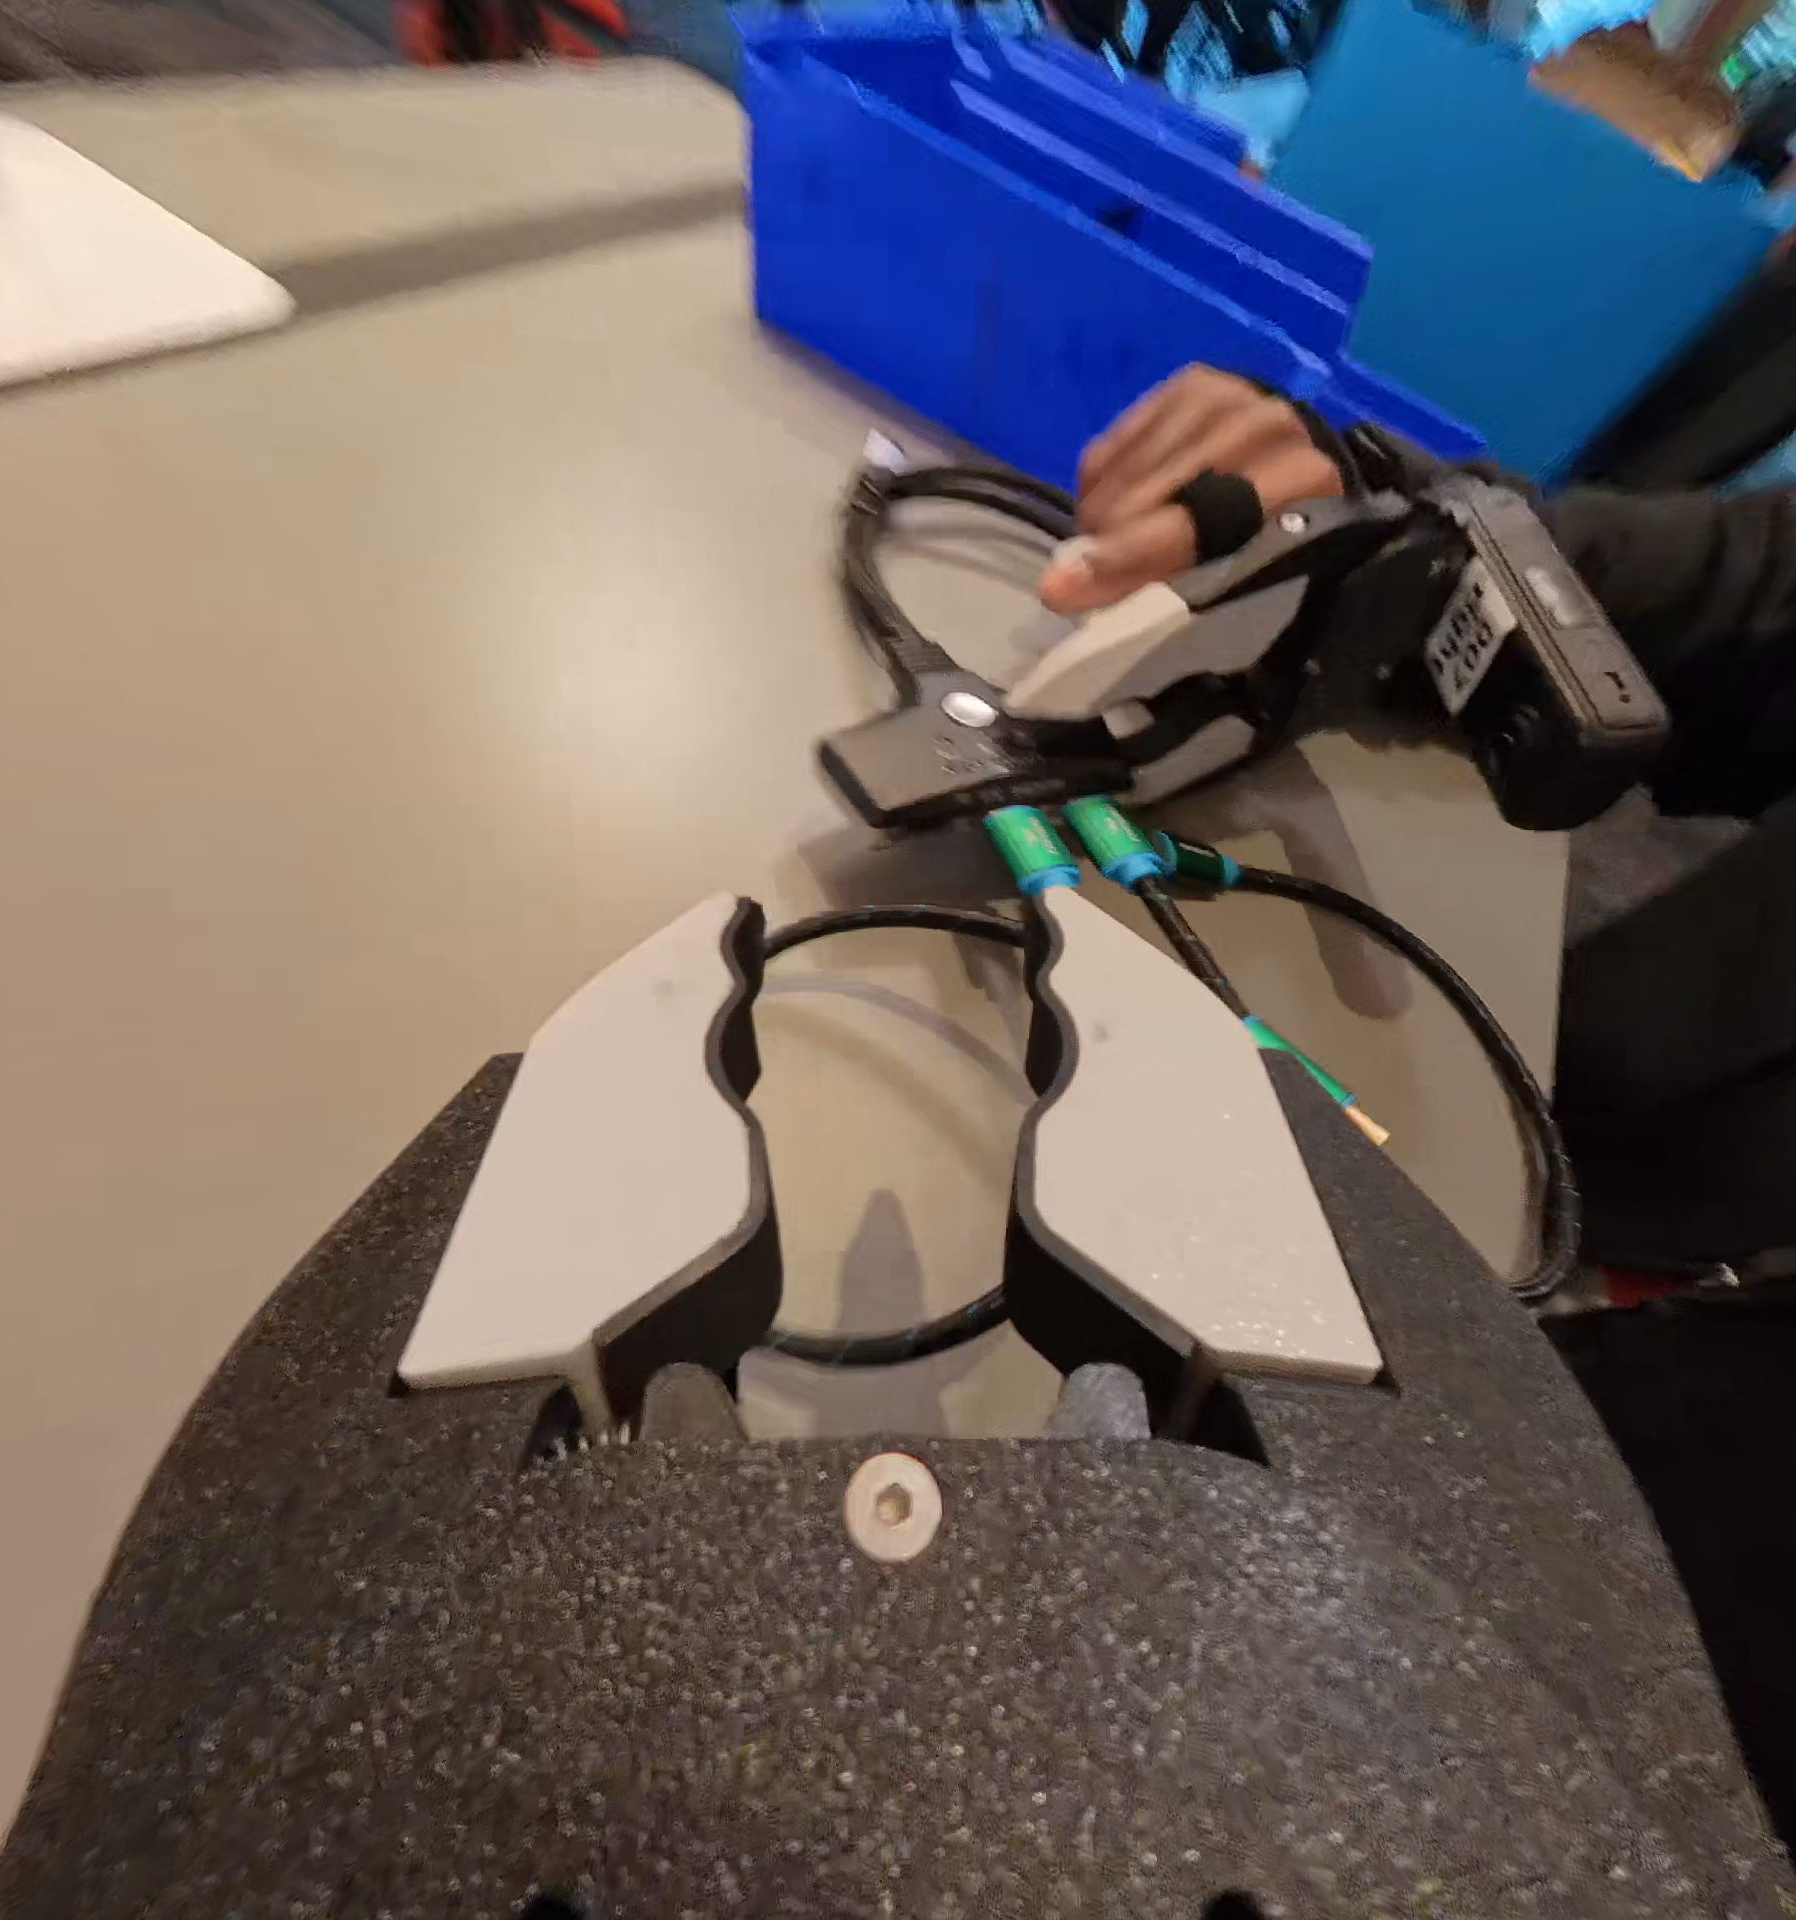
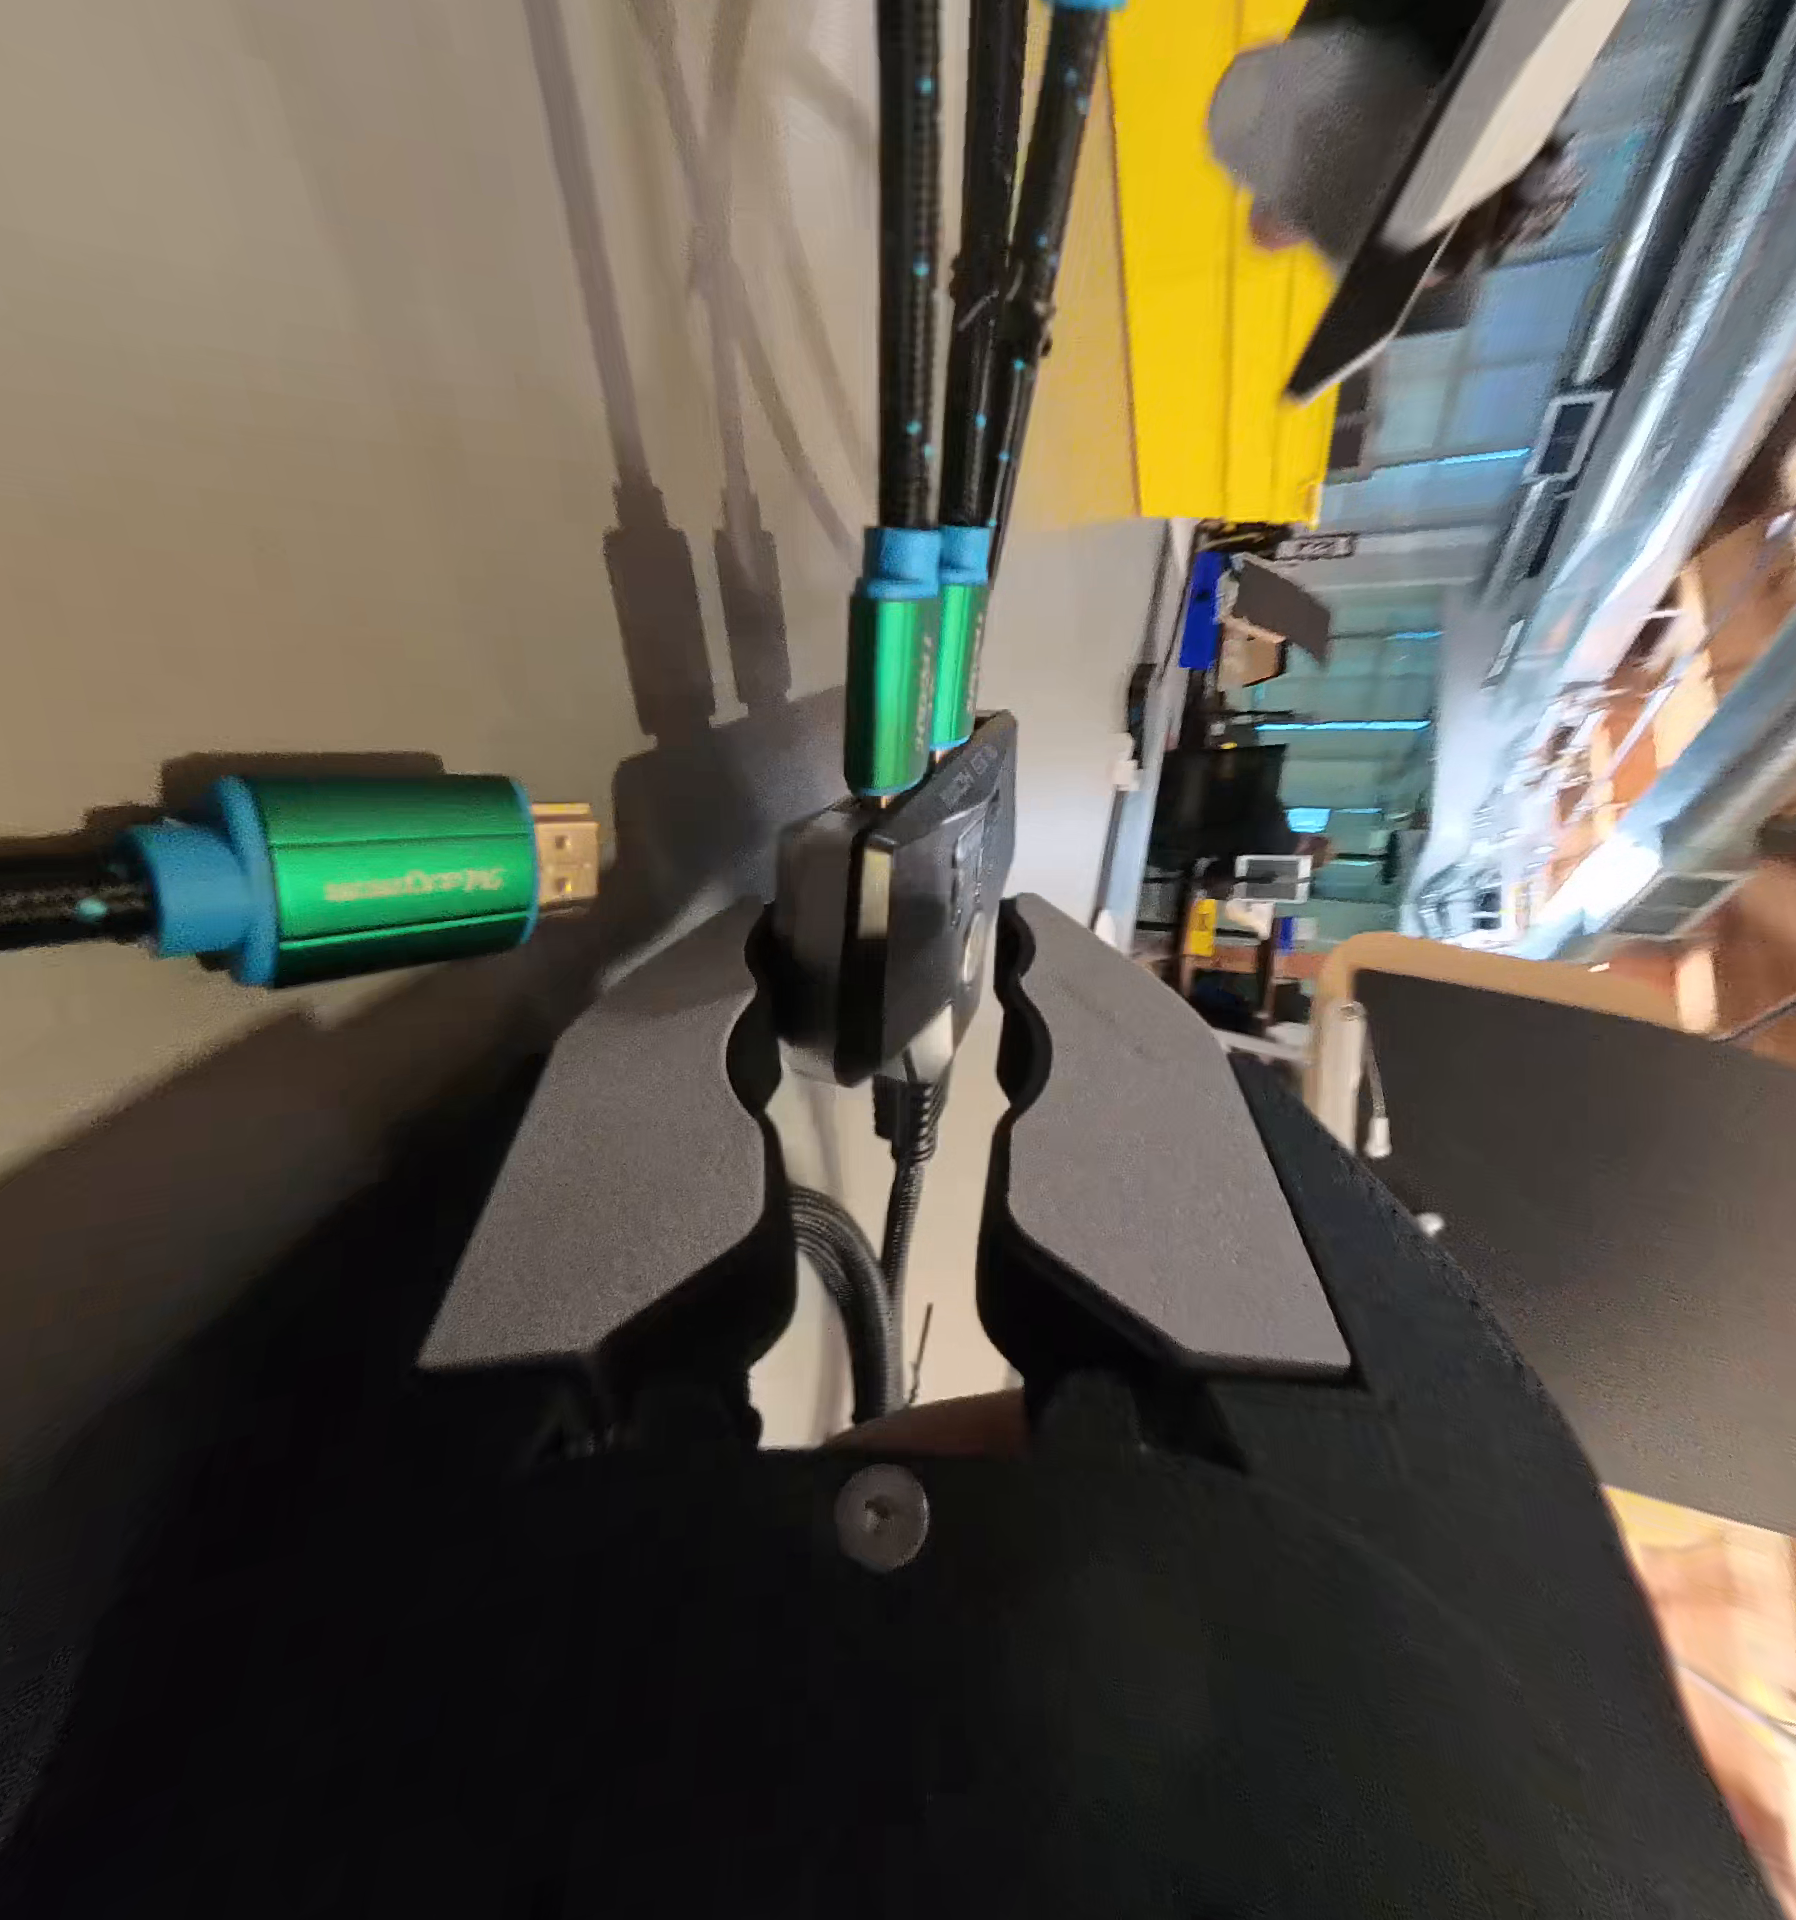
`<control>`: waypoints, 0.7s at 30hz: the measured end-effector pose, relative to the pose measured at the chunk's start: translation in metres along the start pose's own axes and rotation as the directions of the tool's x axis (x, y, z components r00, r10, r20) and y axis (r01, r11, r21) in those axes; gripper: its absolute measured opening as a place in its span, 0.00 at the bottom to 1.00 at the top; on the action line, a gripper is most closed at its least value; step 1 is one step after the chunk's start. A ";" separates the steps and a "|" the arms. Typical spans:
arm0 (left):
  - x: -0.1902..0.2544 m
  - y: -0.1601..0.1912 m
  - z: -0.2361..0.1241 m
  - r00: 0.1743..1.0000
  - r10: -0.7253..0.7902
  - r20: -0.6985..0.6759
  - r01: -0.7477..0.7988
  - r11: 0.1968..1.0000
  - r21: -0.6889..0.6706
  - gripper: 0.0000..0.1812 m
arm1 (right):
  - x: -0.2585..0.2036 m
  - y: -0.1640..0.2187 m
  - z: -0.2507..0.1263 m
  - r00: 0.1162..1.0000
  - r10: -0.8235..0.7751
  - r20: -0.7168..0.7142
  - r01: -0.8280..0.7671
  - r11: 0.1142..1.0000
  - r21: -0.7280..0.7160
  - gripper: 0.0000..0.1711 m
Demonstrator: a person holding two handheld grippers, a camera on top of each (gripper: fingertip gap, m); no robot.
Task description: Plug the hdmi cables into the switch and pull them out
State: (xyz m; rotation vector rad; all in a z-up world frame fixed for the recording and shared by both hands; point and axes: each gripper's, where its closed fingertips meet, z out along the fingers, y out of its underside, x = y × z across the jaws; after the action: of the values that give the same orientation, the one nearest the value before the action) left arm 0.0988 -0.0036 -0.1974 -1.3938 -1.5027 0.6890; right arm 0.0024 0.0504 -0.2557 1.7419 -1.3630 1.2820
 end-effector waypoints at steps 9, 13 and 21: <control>-0.136 -0.030 -0.222 0.682 0.065 0.728 -0.108 0.994 0.012 0.30 | -0.007 0.007 -0.012 0.943 0.289 0.164 -0.289 0.957 -0.021 0.32; -0.216 0.022 -0.303 0.475 0.099 0.875 0.205 0.954 -0.219 0.28 | -0.009 0.005 -0.018 0.904 0.376 0.204 -0.381 0.925 -0.016 0.33; -0.296 0.107 -0.299 0.506 0.047 0.861 0.576 0.725 -0.378 0.19 | -0.007 0.004 -0.028 0.887 0.425 0.183 -0.431 0.902 -0.007 0.32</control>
State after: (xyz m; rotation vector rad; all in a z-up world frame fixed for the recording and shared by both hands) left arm 0.3866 -0.3248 -0.2478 -1.2334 -2.9254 0.6851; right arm -0.0107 0.0761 -0.2524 1.6662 -1.9240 1.4037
